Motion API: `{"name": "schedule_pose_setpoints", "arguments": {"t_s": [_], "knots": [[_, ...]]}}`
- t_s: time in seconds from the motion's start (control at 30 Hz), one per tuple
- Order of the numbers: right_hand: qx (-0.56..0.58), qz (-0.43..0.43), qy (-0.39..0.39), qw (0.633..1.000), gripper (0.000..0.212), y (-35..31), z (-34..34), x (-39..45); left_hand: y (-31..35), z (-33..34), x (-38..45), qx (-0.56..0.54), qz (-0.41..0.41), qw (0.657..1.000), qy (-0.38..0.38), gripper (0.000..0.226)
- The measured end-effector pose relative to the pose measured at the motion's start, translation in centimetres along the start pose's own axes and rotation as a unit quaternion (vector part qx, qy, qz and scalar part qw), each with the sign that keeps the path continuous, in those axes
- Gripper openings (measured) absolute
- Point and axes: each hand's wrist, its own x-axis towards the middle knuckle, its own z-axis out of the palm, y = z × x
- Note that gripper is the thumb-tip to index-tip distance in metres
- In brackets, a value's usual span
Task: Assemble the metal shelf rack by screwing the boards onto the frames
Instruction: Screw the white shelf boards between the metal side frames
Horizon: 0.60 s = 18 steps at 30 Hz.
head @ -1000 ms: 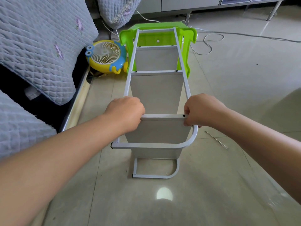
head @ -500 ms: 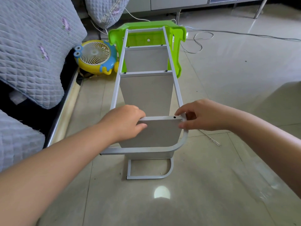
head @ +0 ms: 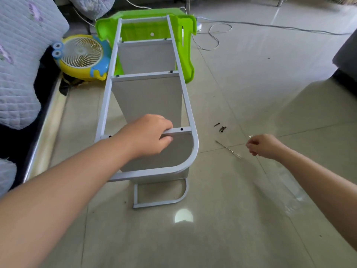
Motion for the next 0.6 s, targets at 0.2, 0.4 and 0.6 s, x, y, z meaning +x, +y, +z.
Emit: {"name": "schedule_pose_setpoints", "arguments": {"t_s": [0.2,0.4,0.6], "knots": [[-0.144,0.016,-0.024,0.989,0.027,3.0,5.2,2.3,0.0,-0.3,0.8,0.031,0.03,0.999,-0.031,0.04],[-0.144,-0.007,0.012,0.989,0.02,0.8,6.7,6.5,0.4,-0.1,0.9,-0.075,0.012,0.997,0.013,0.066],[-0.132,-0.011,0.002,0.991,0.036,-1.9,7.5,11.4,1.2,0.8,1.1,-0.07,-0.138,0.988,0.006,0.051]]}}
